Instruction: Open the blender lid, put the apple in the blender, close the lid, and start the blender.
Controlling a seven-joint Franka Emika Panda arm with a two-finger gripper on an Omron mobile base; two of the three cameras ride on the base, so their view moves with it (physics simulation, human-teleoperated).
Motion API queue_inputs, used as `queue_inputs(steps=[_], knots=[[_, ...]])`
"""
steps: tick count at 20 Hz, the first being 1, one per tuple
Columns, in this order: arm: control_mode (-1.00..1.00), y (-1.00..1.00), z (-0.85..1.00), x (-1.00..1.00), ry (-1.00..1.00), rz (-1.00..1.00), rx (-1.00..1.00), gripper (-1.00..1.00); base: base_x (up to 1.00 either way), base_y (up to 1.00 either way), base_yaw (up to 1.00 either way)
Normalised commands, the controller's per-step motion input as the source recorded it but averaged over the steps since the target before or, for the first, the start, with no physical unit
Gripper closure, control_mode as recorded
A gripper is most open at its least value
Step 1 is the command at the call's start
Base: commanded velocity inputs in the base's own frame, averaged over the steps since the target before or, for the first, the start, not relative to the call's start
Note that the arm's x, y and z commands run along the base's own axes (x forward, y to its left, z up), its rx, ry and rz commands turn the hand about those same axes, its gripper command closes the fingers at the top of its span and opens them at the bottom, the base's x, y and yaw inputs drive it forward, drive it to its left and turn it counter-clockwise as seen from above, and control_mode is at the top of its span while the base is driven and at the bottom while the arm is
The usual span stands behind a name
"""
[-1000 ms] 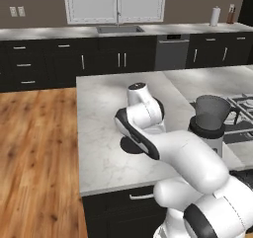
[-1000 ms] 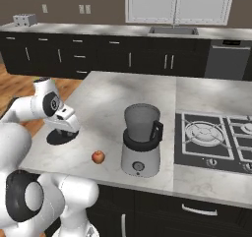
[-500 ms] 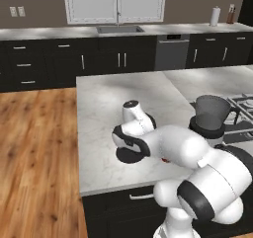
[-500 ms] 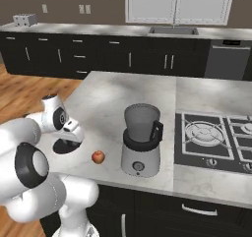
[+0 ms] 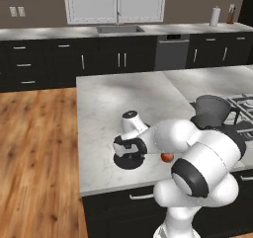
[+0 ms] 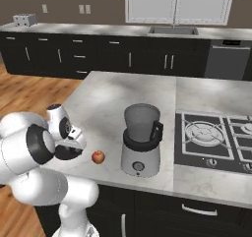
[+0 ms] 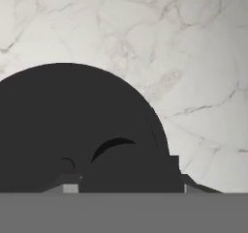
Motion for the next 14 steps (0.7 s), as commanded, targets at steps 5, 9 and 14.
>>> queue_inputs(steps=[5, 9, 14], knots=[[-1.00, -0.07, 0.16, -0.29, -0.03, 0.00, 0.00, -1.00, 0.00, 0.00, 0.00], [-1.00, -0.43, 0.71, -0.49, -0.14, 0.00, 0.00, -1.00, 0.00, 0.00, 0.00], [-1.00, -0.82, 0.42, -0.49, -0.14, 0.00, 0.05, -1.00, 0.00, 0.00, 0.00]])
